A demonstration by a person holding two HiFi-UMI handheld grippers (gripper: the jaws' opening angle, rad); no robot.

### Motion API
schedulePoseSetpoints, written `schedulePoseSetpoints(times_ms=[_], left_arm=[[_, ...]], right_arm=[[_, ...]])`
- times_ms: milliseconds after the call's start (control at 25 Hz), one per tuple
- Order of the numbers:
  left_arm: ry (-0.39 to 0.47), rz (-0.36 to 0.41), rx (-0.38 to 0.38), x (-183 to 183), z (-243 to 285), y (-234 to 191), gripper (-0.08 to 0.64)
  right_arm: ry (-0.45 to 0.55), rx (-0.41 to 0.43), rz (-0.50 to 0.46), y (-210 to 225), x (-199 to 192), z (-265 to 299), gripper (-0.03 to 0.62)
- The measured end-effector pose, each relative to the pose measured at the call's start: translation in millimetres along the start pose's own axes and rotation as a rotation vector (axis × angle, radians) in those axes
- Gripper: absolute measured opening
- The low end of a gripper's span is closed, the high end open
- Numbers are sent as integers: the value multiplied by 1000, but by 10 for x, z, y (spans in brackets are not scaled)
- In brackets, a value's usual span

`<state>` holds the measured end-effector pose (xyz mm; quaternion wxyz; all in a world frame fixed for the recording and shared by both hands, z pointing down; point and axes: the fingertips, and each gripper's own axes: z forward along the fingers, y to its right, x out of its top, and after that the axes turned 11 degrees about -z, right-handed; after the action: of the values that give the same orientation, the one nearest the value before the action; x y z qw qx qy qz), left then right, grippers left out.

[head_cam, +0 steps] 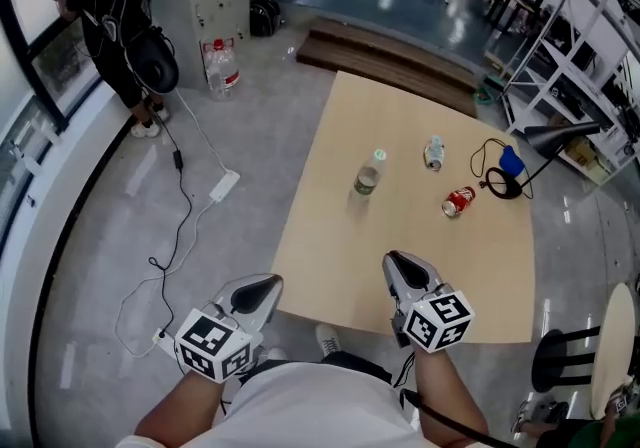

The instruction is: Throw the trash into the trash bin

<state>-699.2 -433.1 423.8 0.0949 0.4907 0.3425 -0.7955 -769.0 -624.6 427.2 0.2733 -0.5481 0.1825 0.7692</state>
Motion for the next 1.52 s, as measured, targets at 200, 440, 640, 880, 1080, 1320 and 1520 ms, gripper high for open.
schedulePoseSetpoints(times_ms=[200, 440, 640, 880, 1080, 1320, 1520], left_arm=[[25, 15, 76, 168, 213, -113, 3], [7, 34, 118, 235, 449, -60, 3], [-12, 29, 181, 264, 570, -107, 3], [-6, 18, 243, 311, 741, -154, 3], [-27, 1, 263, 234, 911, -96, 3], [-77, 42, 263, 169, 1136, 10, 3], [-79, 42, 262, 200, 1305, 15, 3]], right_arm=[[-3, 16, -27, 322, 59, 295, 57], [-15, 78, -59, 519, 41, 539, 72], [-26, 125, -60, 619, -52, 699, 78], [-21, 167, -94, 751, -49, 909, 95], [-9, 176, -95, 899, -1, 1102, 125], [-2, 180, -110, 1043, 63, 1410, 155], [-6, 183, -115, 1118, 76, 1586, 172]])
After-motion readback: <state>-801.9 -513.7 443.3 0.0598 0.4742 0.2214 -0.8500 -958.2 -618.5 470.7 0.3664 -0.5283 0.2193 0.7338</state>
